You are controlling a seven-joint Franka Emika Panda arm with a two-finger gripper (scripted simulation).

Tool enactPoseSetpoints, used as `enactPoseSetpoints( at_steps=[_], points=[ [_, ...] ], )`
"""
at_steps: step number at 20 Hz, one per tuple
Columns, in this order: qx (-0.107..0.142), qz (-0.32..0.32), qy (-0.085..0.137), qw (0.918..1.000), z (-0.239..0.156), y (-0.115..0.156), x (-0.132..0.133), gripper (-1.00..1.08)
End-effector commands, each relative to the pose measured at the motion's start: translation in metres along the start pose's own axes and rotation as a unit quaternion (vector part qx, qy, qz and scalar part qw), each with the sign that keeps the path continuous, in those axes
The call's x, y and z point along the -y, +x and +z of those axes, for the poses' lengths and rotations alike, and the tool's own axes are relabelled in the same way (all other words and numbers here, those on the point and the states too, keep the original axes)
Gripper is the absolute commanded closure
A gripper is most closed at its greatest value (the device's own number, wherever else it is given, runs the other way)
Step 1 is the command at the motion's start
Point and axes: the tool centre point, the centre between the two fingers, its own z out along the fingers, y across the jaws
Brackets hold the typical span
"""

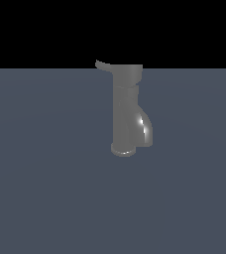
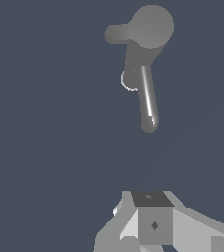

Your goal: Turn on the faucet by rotating a designated handle.

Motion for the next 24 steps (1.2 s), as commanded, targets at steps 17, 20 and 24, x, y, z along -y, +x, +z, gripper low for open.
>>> enactPoseSetpoints(
  at_steps=[17,20,24],
  points=[
    [-0.006,0.202,-0.001,0.9794,0.053,0.069,0.050,1.08],
    [-0.007,0.236,-0.001,0.9717,0.061,0.083,0.056,1.08],
    [-0.008,0.282,-0.001,0.9595,0.073,0.102,0.062,1.08]
  ],
)
